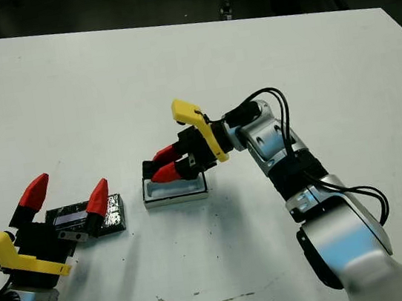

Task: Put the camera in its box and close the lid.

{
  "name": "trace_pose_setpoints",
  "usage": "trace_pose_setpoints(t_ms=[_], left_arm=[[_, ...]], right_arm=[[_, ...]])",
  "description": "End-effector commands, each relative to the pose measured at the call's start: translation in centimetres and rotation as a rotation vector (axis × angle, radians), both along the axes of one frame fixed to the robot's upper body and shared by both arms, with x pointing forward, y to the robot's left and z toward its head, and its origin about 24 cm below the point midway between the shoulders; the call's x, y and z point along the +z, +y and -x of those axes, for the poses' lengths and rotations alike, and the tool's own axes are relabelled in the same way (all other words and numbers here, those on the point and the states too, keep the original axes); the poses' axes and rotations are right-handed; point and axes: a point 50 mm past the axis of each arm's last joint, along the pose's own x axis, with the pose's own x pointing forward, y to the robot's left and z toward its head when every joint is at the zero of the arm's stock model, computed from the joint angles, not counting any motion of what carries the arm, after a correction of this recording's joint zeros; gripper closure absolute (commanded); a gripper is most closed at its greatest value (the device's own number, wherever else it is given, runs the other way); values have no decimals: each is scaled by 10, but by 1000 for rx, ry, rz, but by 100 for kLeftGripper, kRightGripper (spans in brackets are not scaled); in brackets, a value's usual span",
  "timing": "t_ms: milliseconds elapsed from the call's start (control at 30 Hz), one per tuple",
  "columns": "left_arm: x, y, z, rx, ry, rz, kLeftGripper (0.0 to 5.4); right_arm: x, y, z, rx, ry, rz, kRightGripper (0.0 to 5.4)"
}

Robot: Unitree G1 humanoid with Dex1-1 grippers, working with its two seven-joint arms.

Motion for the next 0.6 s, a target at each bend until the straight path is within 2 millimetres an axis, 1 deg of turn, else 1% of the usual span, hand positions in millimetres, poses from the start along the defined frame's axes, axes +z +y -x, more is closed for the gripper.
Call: trace_pose_setpoints(t_ms=[33,600], left_arm=[[-3,1,2,0,14,1,0],[-3,1,2,5,14,-5,0]], right_arm=[[-5,-1,2,-10,-12,34,374],[-15,1,8,1,6,27,374]])
